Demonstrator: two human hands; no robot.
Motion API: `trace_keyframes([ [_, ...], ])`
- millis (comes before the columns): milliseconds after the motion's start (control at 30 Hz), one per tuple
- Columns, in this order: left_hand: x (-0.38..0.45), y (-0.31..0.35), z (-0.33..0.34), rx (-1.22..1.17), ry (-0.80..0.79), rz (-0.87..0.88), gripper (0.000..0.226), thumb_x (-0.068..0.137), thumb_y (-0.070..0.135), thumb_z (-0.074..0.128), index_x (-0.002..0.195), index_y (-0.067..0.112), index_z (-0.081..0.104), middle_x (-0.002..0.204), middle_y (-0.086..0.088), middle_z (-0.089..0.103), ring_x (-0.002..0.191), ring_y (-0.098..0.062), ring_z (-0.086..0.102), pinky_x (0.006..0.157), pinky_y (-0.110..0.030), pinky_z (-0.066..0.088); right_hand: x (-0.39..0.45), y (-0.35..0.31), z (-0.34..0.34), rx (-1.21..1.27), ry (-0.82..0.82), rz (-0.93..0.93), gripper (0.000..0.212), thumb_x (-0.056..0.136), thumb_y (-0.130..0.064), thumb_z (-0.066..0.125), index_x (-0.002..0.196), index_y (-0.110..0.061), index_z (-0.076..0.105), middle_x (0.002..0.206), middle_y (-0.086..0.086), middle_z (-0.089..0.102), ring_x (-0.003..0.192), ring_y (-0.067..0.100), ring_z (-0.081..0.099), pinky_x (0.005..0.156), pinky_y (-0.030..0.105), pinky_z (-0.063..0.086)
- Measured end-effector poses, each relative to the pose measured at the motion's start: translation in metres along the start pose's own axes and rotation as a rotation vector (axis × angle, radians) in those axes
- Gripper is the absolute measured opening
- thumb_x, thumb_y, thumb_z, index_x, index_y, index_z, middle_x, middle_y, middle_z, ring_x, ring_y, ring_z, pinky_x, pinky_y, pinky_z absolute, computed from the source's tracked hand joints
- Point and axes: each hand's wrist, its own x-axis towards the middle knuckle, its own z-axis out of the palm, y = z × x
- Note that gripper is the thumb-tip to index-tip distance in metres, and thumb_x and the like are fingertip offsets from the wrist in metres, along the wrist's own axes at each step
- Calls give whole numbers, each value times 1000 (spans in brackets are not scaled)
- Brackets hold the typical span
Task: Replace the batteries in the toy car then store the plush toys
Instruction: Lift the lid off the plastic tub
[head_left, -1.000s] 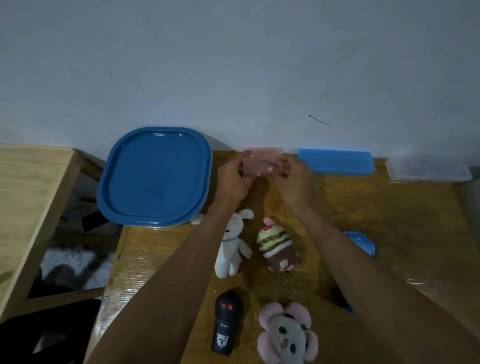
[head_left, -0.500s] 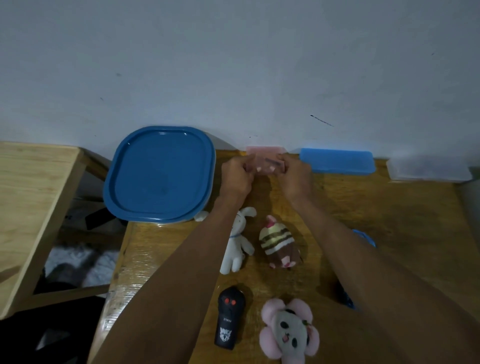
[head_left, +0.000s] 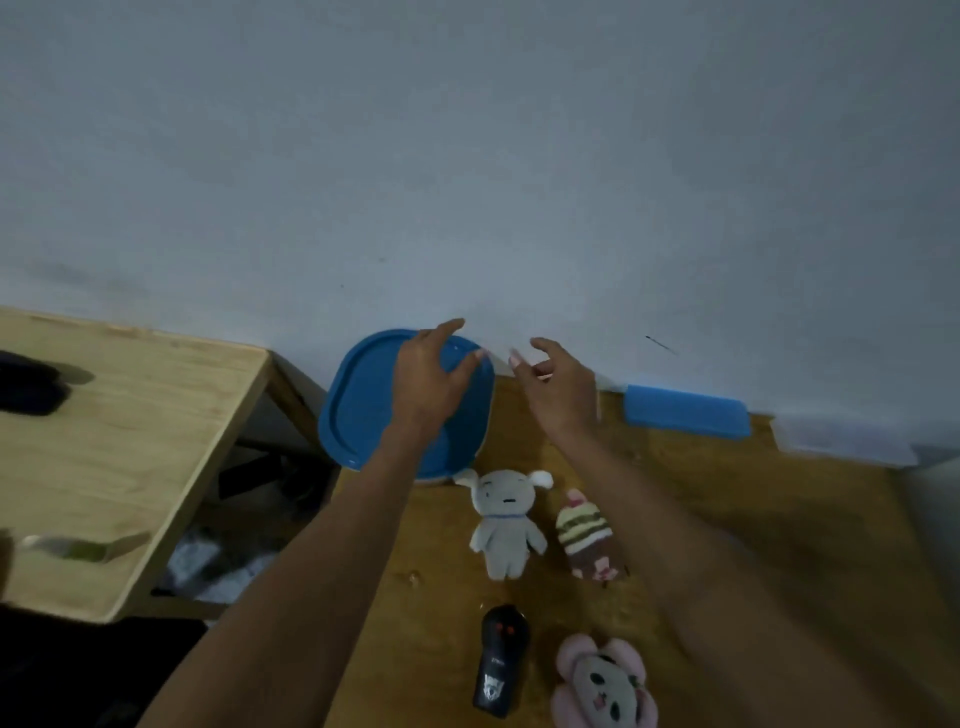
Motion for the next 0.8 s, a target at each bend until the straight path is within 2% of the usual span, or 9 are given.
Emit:
trace_keyframes([
  [133, -6, -64, -46, 134, 71, -79, 77, 76, 71, 65, 136, 22, 62, 127, -14, 67, 116, -31, 62, 101, -46, 51, -22, -8, 37, -78, -88, -4, 70, 86, -62, 63, 145, -30, 46, 130, 8, 61, 118, 26, 58, 96, 42, 53],
  [267, -17, -115, -65, 199, 9, -208, 102, 62, 91, 58, 145, 31, 49, 133, -14, 60, 119, -36, 58, 97, -54, 52, -37, 0, 71, -121, -116, 27, 81, 75, -71, 65, 143, -32, 46, 131, 4, 54, 122, 24, 52, 92, 40, 54],
  [400, -24, -132, -59, 115, -39, -253, 118, 58, 90, 64, 151, 21, 42, 144, -9, 51, 130, -33, 49, 103, -54, 49, -42, 0, 90, -222, -55, 69, 89, 75, -68, 71, 147, -27, 39, 132, 8, 44, 124, 29, 47, 93, 41, 52],
  [567, -32, -123, -50, 228, -45, -284, 112, 65, 81, 70, 155, 24, 33, 157, -8, 34, 142, -37, 25, 114, -58, 30, -51, -10, 100, -349, -6, 97, 107, 70, -75, 69, 154, -26, 25, 135, 10, 35, 127, 32, 37, 96, 43, 45],
  [800, -34, -117, -49, 183, -20, -287, 108, 66, 73, 77, 152, 20, 41, 156, -10, 37, 141, -35, 24, 113, -55, 30, -57, -14, 102, -383, 51, 113, 114, 64, -74, 75, 153, -25, 24, 133, 11, 35, 122, 30, 36, 93, 38, 44],
])
